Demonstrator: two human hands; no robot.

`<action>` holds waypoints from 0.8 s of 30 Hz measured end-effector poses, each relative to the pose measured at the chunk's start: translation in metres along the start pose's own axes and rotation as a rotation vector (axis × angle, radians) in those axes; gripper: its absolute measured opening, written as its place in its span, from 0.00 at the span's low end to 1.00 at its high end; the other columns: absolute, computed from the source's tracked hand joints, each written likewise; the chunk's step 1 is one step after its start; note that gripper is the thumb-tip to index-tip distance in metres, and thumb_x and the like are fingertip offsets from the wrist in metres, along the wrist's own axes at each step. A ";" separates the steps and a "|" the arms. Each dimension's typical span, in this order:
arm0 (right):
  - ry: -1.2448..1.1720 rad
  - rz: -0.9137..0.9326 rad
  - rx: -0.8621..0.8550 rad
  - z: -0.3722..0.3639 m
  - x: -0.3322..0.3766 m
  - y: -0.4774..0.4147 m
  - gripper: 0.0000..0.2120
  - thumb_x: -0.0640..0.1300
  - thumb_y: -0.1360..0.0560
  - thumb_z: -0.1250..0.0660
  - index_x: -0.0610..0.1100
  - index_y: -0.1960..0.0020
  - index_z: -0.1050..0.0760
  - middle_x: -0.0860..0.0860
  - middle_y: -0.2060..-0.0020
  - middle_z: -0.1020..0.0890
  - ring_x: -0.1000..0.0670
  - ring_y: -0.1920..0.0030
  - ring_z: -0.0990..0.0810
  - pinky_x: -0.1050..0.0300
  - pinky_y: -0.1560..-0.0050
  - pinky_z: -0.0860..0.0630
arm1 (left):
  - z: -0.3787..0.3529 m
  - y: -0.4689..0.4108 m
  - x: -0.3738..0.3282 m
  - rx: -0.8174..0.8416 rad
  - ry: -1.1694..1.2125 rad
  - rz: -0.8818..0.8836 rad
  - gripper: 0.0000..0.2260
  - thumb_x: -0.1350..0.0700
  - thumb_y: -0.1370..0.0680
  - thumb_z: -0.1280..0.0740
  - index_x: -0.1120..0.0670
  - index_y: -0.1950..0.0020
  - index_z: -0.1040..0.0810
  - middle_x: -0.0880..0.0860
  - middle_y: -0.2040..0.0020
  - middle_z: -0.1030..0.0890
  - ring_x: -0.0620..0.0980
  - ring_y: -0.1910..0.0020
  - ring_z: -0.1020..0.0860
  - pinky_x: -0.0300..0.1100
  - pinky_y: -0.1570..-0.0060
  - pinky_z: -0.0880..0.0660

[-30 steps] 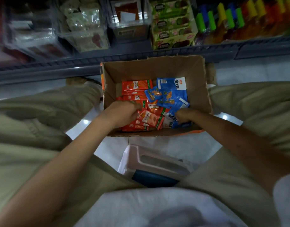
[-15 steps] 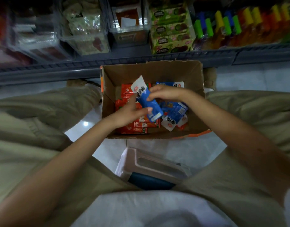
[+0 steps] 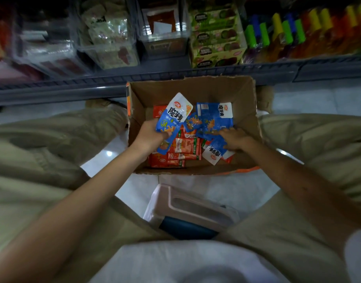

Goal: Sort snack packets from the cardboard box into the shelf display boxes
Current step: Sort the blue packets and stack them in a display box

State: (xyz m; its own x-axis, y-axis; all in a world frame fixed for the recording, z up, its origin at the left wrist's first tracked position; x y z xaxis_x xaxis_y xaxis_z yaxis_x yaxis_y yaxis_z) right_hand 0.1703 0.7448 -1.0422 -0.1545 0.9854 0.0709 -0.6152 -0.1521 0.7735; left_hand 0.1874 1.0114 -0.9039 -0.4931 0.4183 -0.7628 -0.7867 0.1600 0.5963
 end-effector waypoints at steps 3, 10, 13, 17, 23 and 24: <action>0.178 -0.043 -0.096 -0.022 0.007 -0.002 0.31 0.42 0.20 0.41 0.49 0.23 0.54 0.46 0.25 0.43 0.45 0.27 0.41 0.49 0.33 0.36 | -0.002 0.000 -0.003 0.013 -0.053 -0.004 0.07 0.66 0.23 0.34 0.56 0.49 0.26 0.54 0.48 0.21 0.52 0.46 0.22 0.49 0.43 0.26; 0.416 -0.032 -0.204 -0.022 0.021 -0.005 0.25 0.42 0.20 0.42 0.47 0.25 0.43 0.43 0.27 0.42 0.43 0.27 0.42 0.49 0.31 0.40 | -0.001 -0.003 -0.002 -0.030 -0.042 0.004 0.09 0.64 0.23 0.34 0.56 0.45 0.26 0.54 0.46 0.21 0.50 0.48 0.23 0.44 0.49 0.26; 0.456 -0.028 -0.094 -0.023 0.034 -0.010 0.19 0.42 0.21 0.40 0.45 0.31 0.32 0.46 0.29 0.35 0.45 0.28 0.38 0.50 0.30 0.41 | -0.001 -0.004 -0.002 -0.040 -0.001 0.023 0.07 0.63 0.22 0.34 0.54 0.46 0.26 0.51 0.49 0.21 0.46 0.53 0.22 0.39 0.55 0.25; 0.090 -0.160 0.046 -0.004 0.037 -0.008 0.08 0.46 0.21 0.40 0.45 0.44 0.28 0.48 0.50 0.23 0.48 0.46 0.24 0.56 0.48 0.27 | 0.000 -0.004 -0.003 -0.066 0.066 0.032 0.05 0.61 0.20 0.37 0.52 0.51 0.26 0.54 0.50 0.19 0.48 0.55 0.20 0.44 0.53 0.23; -0.716 -0.122 0.055 0.082 0.053 0.017 0.05 0.42 0.25 0.36 0.41 0.57 0.30 0.47 0.67 0.29 0.51 0.70 0.29 0.59 0.71 0.32 | -0.002 -0.003 -0.011 -0.100 0.041 0.012 0.05 0.61 0.19 0.41 0.51 0.47 0.31 0.53 0.48 0.22 0.53 0.48 0.21 0.52 0.46 0.23; -0.843 -0.094 0.079 0.094 0.061 0.022 0.03 0.40 0.25 0.37 0.41 0.54 0.31 0.47 0.66 0.30 0.51 0.71 0.30 0.59 0.72 0.31 | -0.004 -0.002 -0.013 -0.093 0.056 0.000 0.06 0.61 0.19 0.41 0.51 0.48 0.31 0.53 0.49 0.22 0.52 0.51 0.21 0.51 0.49 0.22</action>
State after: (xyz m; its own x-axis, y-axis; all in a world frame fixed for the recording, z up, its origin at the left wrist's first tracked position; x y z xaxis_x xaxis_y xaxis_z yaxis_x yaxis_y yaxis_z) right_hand 0.2198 0.8082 -0.9619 0.5409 0.7255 0.4255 -0.5364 -0.0921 0.8389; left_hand 0.1939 1.0024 -0.8961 -0.5111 0.3677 -0.7769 -0.8163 0.0752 0.5727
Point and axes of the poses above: each hand's wrist, its own y-axis away from the middle knuckle, its own z-axis out of the back of the hand, x = y × z, the point moved 3 cm from there along -y, towards the middle knuckle
